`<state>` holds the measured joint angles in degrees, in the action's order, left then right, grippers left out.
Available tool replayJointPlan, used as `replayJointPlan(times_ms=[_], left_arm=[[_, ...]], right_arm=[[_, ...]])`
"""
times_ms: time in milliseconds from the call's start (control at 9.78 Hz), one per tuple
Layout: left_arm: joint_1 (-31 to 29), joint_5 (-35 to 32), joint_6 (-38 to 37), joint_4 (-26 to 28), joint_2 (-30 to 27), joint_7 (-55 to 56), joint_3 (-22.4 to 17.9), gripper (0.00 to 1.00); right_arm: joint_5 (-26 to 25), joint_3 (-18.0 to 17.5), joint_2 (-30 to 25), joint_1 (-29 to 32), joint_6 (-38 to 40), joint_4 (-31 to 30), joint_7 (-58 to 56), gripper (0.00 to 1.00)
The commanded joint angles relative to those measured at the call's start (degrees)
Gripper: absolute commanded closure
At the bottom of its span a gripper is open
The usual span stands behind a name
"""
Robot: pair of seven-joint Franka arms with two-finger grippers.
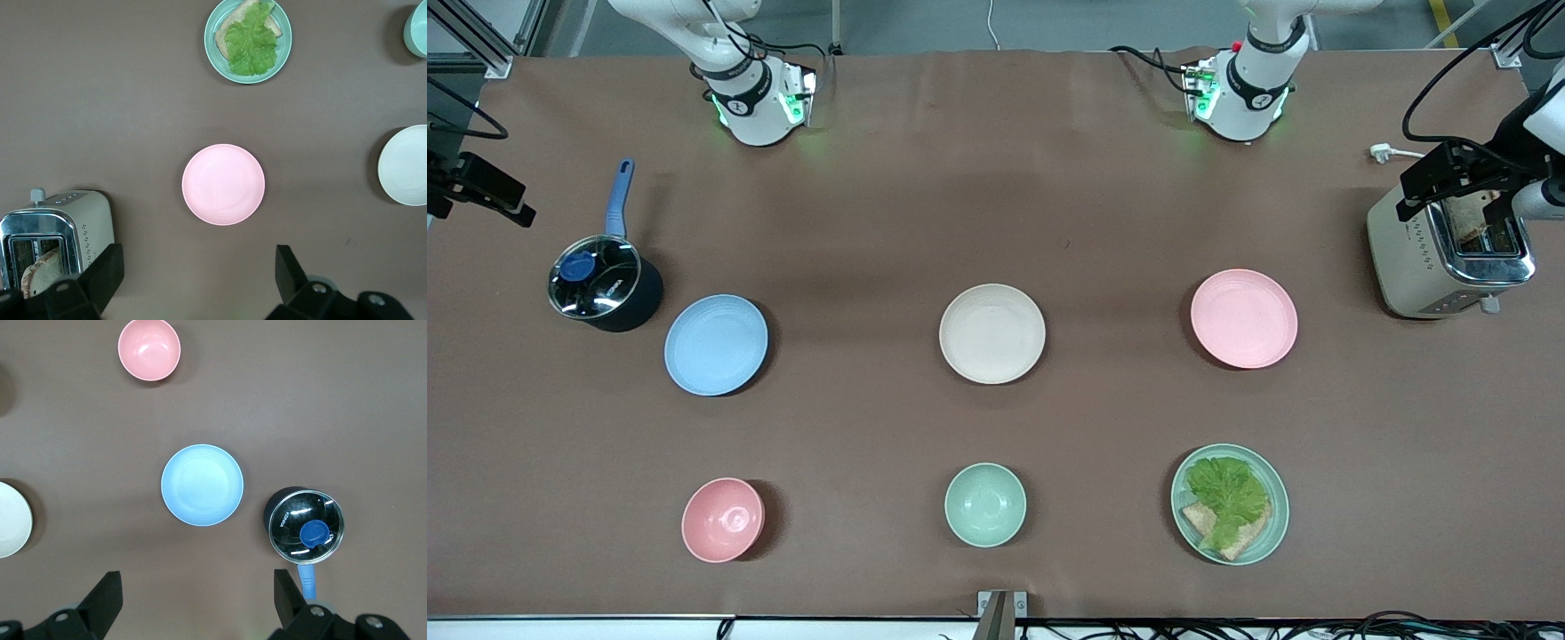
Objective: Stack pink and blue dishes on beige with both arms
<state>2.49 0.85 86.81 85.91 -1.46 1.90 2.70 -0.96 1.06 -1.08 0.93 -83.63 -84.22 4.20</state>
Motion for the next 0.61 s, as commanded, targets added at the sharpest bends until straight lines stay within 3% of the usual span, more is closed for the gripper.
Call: replayJointPlan(times_ms=[0,307,511], left_arm=[[0.50,-1.12,-0.24,1.72,0.22,0.21,0.02,0.00],[0.07,0.29,-0.24,1.28,1.10,-0.32,-0.68,0.00],[0.15,5.27,0.11,2.24,2.24,-0.93,-5.66,0.00]], right_arm=[[-0.36,-0.36,0.20,0.56,0.57,0.72,-0.86,0.00],[-0.44,-0.36,0.29,0.39,0.74,0.72,-1.03,0.00],[-1.76,-0.71,2.73,-0.57,0.65,0.72,-1.12,0.00]])
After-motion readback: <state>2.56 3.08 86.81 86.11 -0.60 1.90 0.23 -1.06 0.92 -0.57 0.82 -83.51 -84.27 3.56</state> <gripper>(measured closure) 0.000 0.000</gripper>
